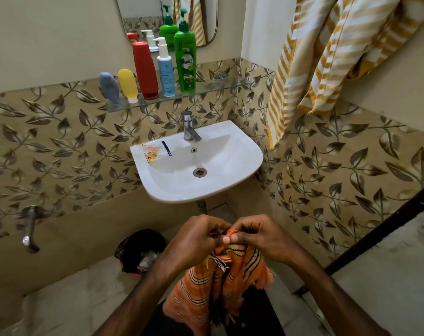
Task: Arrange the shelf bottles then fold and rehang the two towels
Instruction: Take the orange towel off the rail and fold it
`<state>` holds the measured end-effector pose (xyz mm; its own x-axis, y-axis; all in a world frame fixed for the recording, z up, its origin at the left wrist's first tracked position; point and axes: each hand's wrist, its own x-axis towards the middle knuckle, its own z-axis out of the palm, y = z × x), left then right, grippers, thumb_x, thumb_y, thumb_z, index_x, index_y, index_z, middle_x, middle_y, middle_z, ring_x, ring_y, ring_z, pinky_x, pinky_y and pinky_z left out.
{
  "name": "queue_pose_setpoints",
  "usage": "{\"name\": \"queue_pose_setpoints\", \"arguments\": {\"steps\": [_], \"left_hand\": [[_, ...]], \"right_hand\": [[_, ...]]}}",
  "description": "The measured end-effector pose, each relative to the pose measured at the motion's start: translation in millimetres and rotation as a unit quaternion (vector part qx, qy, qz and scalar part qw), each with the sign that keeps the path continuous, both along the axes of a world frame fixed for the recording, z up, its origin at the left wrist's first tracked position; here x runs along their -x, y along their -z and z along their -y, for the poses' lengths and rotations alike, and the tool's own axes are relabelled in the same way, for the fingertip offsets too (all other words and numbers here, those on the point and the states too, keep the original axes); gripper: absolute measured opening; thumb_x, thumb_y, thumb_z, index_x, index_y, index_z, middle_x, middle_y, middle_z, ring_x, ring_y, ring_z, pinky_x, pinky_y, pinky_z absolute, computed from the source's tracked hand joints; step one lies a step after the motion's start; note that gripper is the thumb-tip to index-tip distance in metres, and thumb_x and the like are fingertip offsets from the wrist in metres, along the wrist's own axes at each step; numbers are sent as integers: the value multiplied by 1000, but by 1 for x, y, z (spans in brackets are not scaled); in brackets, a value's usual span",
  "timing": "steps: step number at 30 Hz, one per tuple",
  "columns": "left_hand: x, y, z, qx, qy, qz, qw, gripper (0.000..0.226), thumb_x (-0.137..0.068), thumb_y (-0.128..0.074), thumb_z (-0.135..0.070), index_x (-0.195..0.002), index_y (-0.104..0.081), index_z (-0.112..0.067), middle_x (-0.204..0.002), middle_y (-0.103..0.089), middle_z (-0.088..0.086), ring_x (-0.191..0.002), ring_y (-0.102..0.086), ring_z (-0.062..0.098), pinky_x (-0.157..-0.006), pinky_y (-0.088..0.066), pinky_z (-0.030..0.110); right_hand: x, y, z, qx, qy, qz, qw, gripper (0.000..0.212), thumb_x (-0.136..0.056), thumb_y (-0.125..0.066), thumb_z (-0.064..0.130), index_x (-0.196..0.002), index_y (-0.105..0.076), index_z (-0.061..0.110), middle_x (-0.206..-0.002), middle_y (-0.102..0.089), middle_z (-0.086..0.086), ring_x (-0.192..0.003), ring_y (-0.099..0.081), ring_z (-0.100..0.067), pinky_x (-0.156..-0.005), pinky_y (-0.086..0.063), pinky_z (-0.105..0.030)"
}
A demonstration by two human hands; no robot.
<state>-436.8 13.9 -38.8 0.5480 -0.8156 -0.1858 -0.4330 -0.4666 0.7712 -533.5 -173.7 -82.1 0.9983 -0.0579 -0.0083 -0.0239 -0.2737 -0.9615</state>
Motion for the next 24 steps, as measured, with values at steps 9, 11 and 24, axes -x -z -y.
{"name": "queue_pose_setpoints", "arguments": {"steps": [9,11,24], "left_hand": [[-3,-5,-5,-27,-43,37,998,7,-90,-70,-26,-92,-74,-20,-81,-76,-4,-76,-71,3,-80,-61,40],[-7,-7,-7,-26,-51,34,998,6,-89,-71,-27,-90,-74,-21,-79,-76,-5,-74,-71,1,-79,-61,40],[-22,-7,-15,24,-107,-10,994,8,-88,-73,-24,-80,-74,-26,-73,-75,-6,-71,-72,7,-76,-61,42]], "right_hand": [[3,9,13,56,70,0,996,8,-88,-75,11,-92,-78,17,-92,-77,-1,-87,-73,-14,-77,-60,-32],[5,9,18,74,81,-7,994,11,-89,-73,9,-94,-78,17,-91,-77,1,-86,-73,-11,-76,-60,-28],[21,13,38,151,105,-55,981,18,-97,-64,19,-96,-62,37,-85,-70,9,-76,-70,-8,-64,-57,-31]]}}
